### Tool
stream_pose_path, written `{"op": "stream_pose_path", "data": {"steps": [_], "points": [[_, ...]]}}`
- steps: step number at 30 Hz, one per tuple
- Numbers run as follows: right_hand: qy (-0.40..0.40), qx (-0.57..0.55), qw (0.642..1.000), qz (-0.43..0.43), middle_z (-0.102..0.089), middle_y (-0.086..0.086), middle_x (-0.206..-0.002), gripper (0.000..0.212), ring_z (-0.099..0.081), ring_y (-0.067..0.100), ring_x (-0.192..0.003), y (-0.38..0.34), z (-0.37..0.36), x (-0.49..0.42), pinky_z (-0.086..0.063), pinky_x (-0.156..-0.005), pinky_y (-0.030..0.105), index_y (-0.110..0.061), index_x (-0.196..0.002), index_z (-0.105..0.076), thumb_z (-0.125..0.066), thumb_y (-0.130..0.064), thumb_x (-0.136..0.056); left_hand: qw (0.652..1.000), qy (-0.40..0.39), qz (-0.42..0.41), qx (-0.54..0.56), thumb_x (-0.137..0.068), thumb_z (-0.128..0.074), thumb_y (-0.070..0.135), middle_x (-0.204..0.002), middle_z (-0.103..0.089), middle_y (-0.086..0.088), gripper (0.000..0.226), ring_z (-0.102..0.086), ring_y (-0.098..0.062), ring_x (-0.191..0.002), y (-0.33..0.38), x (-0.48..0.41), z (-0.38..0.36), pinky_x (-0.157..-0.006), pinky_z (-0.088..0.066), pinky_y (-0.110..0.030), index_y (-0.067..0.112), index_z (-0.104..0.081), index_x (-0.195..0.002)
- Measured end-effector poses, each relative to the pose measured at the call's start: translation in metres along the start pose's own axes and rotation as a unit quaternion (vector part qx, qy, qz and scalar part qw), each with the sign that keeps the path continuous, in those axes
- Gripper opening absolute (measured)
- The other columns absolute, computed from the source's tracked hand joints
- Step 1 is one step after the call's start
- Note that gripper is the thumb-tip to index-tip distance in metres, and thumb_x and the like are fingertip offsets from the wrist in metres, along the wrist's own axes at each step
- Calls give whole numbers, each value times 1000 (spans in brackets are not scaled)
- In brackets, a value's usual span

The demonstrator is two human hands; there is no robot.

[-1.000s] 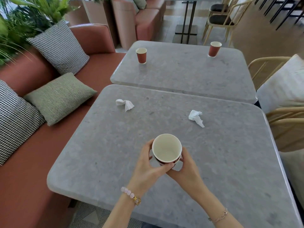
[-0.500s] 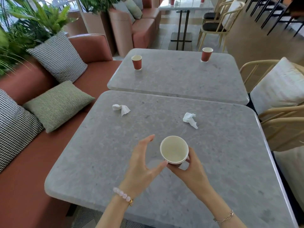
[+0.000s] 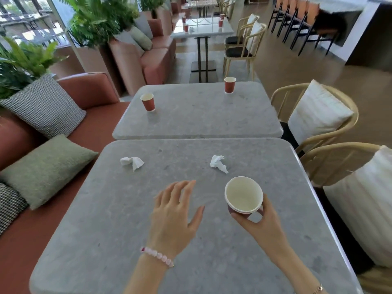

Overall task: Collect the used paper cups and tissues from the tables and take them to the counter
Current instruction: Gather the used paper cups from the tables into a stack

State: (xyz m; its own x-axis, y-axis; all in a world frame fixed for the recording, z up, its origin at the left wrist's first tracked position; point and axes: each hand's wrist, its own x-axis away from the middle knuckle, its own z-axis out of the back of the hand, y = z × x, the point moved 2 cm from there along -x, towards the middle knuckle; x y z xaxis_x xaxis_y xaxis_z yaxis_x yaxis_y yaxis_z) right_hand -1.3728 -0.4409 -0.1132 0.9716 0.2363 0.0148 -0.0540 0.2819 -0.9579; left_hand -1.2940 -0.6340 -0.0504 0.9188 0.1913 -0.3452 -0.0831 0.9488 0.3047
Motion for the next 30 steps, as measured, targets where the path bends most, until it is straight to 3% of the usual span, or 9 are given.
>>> {"op": "stream_pose_path", "data": {"steps": [3,7,13,17,20,25,30], "points": [[42,11,999,2,-60,-13,-112,61,-57,4,-105,-2,19,7,-42,-80,20,-48,-103,-46,-85,-20,-65,999,-14,-40,-6,-85,-42,43,-113,-63,-4,51,-59,-29,-104,12,-8,-3,-87,-49,-42,10,-58,-121],[114,32,993,-10,-57,-24,-109,61,-54,-13,-100,-2,40,31,-41,-71,3,-51,-101,-44,-85,-23,-65,995,-28,-99,3,-86,-42,40,-112,-64,-4,48,-60,-28,-104,29,-12,-4,-86,-49,-43,9,-59,-119],[232,26,971,-45,-55,-26,-109,61,-54,-4,-102,-5,51,84,-39,-74,10,-51,-103,-42,-84,-29,-64,973,-32,-228,34,-87,-43,37,-108,-65,-5,43,-61,-30,-100,47,-8,-2,-87,-49,-44,9,-62,-114],[305,30,951,-48,-59,-22,-108,64,-57,5,-106,-11,58,122,-42,-80,15,-33,-116,-50,-85,-25,-64,952,-37,-300,51,-89,-40,37,-109,-65,-5,44,-61,-29,-102,63,1,-2,-89,-48,-45,10,-62,-115],[340,24,939,-42,-61,-15,-115,65,-55,-1,-109,-14,68,152,-42,-79,7,-35,-118,-51,-85,-25,-64,936,-46,-340,80,-89,-39,38,-109,-65,-5,44,-60,-28,-104,85,9,-1,-90,-48,-46,11,-62,-115],[396,10,916,-64,-58,-24,-113,61,-53,-14,-102,-15,96,197,-40,-71,0,-45,-113,-49,-84,-29,-66,907,-68,-403,95,-89,-39,40,-111,-65,-3,44,-59,-26,-107,136,23,-7,-95,-45,-46,14,-62,-116],[454,0,886,-95,-61,-23,-114,66,-55,-5,-107,-1,143,241,-44,-81,18,-41,-119,-49,-84,-35,-64,878,-81,-454,127,-87,-40,40,-113,-65,-1,43,-59,-23,-108,201,40,-23,-97,-43,-43,16,-62,-116]]}}
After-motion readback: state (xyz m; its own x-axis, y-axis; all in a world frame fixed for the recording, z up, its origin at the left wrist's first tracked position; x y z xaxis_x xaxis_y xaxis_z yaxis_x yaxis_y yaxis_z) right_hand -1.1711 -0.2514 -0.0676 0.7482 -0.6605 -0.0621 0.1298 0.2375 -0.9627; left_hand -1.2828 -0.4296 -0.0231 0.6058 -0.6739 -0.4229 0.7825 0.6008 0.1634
